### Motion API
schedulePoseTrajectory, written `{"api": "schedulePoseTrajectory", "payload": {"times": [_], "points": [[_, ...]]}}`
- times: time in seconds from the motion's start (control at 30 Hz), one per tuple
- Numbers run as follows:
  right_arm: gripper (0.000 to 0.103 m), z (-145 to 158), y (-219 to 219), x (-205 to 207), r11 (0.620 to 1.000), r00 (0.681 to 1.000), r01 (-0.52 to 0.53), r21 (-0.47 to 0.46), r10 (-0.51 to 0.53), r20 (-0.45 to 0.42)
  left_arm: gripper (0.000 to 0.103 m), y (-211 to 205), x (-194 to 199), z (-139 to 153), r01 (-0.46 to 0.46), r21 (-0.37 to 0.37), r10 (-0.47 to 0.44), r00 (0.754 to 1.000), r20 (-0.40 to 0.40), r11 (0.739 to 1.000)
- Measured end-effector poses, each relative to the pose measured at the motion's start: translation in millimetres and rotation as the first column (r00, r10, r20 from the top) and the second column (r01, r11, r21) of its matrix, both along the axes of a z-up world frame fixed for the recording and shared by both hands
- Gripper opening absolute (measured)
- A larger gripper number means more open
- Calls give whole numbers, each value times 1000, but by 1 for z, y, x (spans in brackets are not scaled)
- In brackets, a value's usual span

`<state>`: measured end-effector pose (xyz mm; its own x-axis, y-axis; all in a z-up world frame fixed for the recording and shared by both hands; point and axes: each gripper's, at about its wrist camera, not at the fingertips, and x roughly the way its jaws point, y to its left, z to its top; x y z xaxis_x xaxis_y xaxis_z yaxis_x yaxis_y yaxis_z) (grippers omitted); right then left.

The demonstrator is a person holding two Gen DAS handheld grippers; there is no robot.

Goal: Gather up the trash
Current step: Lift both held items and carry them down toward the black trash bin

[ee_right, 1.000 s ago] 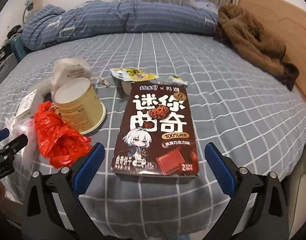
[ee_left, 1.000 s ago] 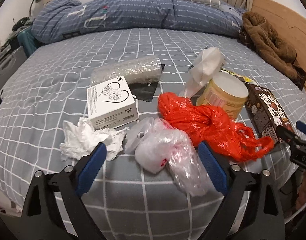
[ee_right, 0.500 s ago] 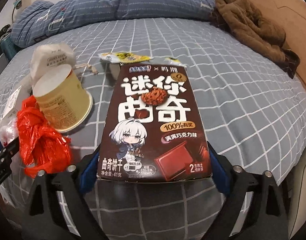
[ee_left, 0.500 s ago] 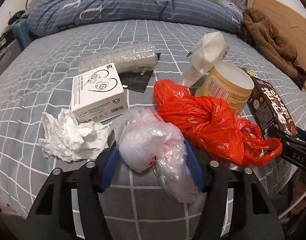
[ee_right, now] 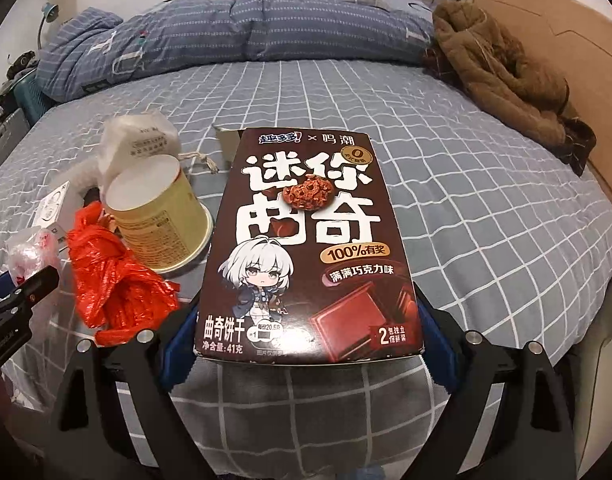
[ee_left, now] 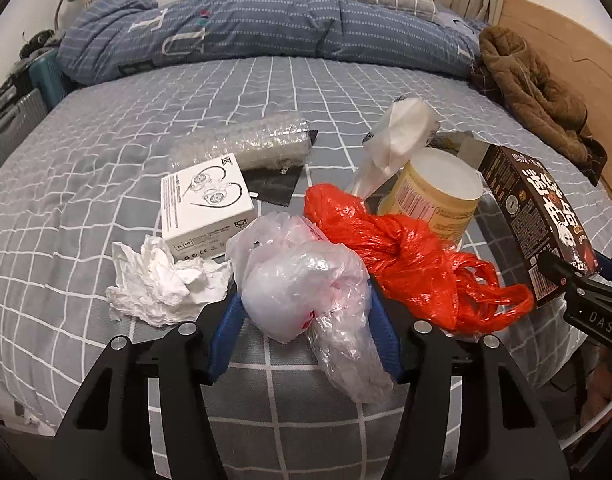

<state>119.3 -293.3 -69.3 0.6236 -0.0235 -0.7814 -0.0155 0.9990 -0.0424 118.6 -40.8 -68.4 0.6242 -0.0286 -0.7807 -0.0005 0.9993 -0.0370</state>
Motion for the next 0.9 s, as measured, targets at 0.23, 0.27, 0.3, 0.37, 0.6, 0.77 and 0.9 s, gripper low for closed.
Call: {"api": "schedulePoseTrajectory", "payload": {"times": [0.23,0.27,0.3,0.37,0.6,0.77,0.9], "points": [[87,13,5,-11,1000,1000,-9,-6,9,16,57,0,-6,8,2,-4,-2,1000,1,1000],[87,15,6,-13,1000,1000,-12,-8,12,19,57,1,-7,9,2,-5,-2,1000,2,1000],[87,16,7,-15,1000,1000,-15,-12,16,21,57,0,-9,10,2,-5,-2,1000,3,1000],[87,18,8,-19,1000,1000,-18,-13,18,23,57,1,-11,13,0,-5,0,1000,6,1000],[87,28,9,-36,999,998,-35,-10,36,43,57,-1,-23,23,5,-5,-5,1000,23,1000],[87,34,9,-46,999,998,-44,0,44,53,57,0,-34,31,2,-11,-1,999,40,1000],[87,38,7,-56,999,997,-51,2,51,64,57,1,-45,36,2,-20,-1,999,49,1000]]}}
